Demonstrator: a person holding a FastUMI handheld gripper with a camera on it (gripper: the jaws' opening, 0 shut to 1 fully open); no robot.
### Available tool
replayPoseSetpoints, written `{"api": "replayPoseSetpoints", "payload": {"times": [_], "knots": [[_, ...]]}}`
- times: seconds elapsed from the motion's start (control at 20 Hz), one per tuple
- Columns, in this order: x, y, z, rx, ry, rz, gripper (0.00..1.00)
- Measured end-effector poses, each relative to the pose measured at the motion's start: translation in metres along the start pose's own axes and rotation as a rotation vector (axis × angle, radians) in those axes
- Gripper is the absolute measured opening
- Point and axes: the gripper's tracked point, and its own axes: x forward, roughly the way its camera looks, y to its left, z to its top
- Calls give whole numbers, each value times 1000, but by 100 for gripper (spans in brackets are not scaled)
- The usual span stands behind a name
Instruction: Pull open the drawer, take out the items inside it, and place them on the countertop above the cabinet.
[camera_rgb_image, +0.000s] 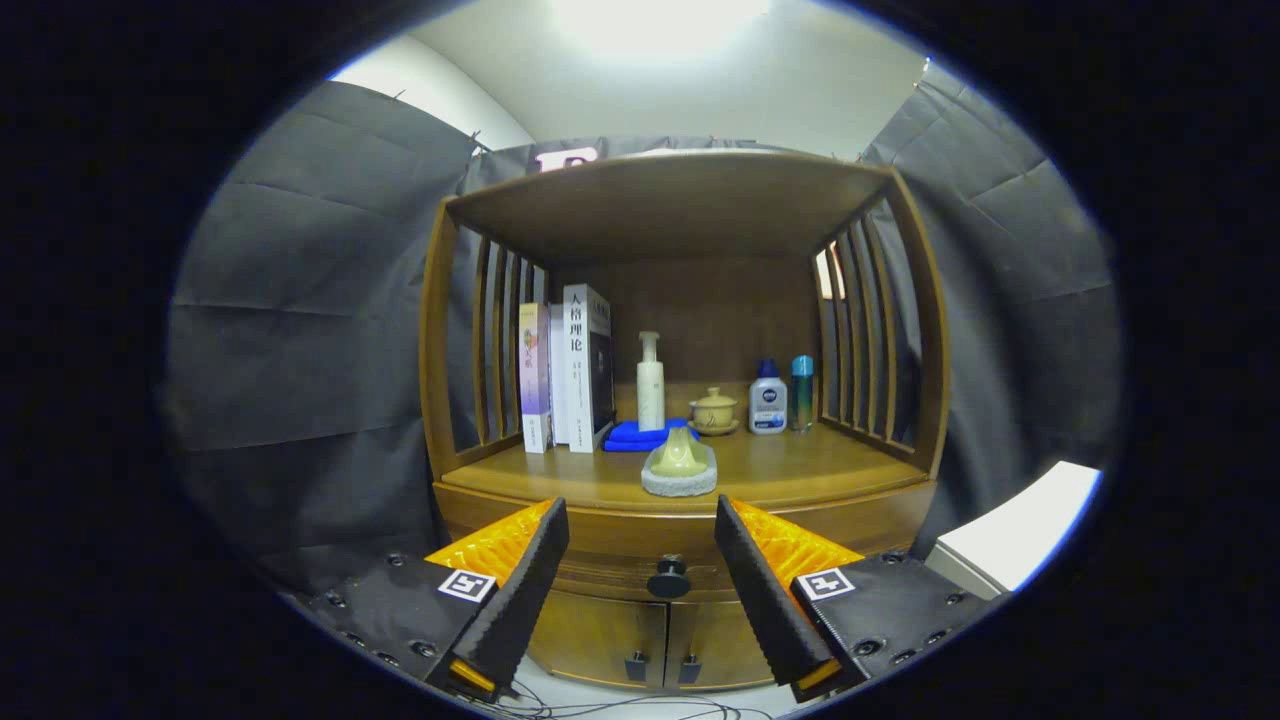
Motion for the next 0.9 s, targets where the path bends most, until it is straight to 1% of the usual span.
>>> {"api": "replayPoseSetpoints", "payload": {"times": [0.15, 0.35, 0.55, 0.7, 0.9], "knots": [[-28, -3, 8, 12, -51, -14, 94], [-47, -5, 7, -30, -78, -17, 94], [-54, 0, 1, -7, -90, -8, 94], [-53, -7, 0, 2, -98, -27, 94], [-50, -13, -7, 13, -71, -44, 94]]}}
